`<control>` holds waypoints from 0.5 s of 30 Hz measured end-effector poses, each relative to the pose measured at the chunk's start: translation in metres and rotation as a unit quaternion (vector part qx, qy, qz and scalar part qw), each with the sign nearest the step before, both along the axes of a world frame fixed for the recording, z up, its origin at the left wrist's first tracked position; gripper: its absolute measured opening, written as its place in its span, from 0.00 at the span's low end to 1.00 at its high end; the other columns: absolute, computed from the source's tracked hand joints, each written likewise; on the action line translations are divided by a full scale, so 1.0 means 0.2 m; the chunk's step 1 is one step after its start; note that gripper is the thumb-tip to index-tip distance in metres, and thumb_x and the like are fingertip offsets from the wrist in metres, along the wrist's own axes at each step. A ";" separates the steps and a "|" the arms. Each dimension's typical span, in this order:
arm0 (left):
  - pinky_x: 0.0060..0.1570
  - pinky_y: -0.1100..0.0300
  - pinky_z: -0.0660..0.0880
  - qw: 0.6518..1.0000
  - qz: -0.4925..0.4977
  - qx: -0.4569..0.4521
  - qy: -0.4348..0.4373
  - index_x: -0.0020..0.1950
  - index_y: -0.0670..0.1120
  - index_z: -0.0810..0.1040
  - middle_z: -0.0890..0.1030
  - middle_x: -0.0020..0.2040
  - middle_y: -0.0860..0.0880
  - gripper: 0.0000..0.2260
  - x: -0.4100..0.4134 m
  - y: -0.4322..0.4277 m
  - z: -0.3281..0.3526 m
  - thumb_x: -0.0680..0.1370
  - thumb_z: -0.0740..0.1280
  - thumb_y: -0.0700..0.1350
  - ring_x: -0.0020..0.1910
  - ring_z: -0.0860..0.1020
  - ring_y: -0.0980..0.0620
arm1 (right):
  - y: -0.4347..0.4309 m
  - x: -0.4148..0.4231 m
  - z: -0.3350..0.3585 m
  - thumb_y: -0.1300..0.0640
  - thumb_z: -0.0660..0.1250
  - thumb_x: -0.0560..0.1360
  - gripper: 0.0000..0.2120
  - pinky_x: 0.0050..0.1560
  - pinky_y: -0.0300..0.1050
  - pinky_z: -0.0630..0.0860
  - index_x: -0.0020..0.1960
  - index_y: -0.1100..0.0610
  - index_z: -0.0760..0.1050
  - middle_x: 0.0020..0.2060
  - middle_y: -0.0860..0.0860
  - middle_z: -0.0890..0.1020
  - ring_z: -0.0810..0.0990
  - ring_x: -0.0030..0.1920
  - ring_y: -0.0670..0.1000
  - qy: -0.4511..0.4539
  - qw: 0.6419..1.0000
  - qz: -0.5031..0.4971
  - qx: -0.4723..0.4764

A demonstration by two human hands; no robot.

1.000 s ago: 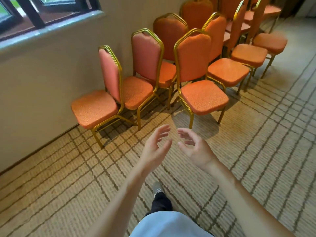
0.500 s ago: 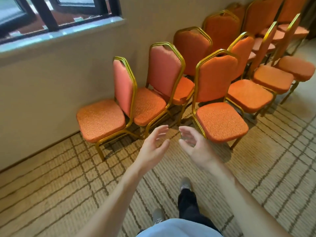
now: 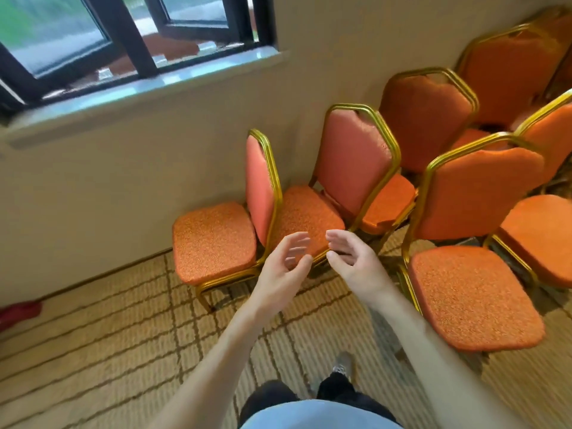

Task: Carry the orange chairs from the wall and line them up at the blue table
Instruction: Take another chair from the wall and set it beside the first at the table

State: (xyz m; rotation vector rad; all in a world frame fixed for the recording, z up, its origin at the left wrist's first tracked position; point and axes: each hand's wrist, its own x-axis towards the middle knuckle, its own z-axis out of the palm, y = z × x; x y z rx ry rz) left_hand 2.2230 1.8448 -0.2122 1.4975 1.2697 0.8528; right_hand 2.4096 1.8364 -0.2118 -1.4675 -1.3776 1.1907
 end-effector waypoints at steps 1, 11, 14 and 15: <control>0.64 0.60 0.76 1.000 0.009 0.000 0.004 0.71 0.54 0.73 0.79 0.66 0.58 0.16 0.01 0.07 -0.01 0.83 0.66 0.45 0.64 0.77 0.62 | 0.09 0.01 0.00 0.58 0.67 0.81 0.19 0.65 0.40 0.74 0.71 0.48 0.73 0.66 0.42 0.78 0.75 0.66 0.39 -0.005 1.000 0.010 -0.001; 0.66 0.53 0.76 0.995 0.085 -0.057 0.008 0.72 0.55 0.73 0.78 0.66 0.59 0.18 -0.07 0.55 -0.17 0.82 0.66 0.46 0.65 0.77 0.60 | 0.72 -0.08 -0.07 0.54 0.67 0.81 0.20 0.61 0.32 0.72 0.72 0.45 0.71 0.66 0.38 0.77 0.74 0.66 0.37 -0.052 0.994 0.090 -0.032; 0.67 0.54 0.75 0.995 0.089 -0.053 0.017 0.73 0.54 0.73 0.78 0.66 0.59 0.18 -0.14 0.75 -0.17 0.83 0.66 0.47 0.65 0.76 0.61 | 0.91 -0.16 -0.07 0.55 0.67 0.81 0.19 0.63 0.34 0.72 0.71 0.45 0.72 0.65 0.38 0.77 0.74 0.66 0.38 -0.055 0.994 0.088 -0.030; 0.67 0.53 0.75 0.994 0.092 -0.050 0.018 0.73 0.54 0.73 0.78 0.66 0.58 0.18 -0.16 0.82 -0.18 0.82 0.67 0.47 0.65 0.76 0.61 | 0.97 -0.19 -0.07 0.55 0.67 0.81 0.19 0.64 0.35 0.72 0.70 0.44 0.72 0.64 0.38 0.77 0.74 0.66 0.37 -0.058 0.993 0.096 -0.031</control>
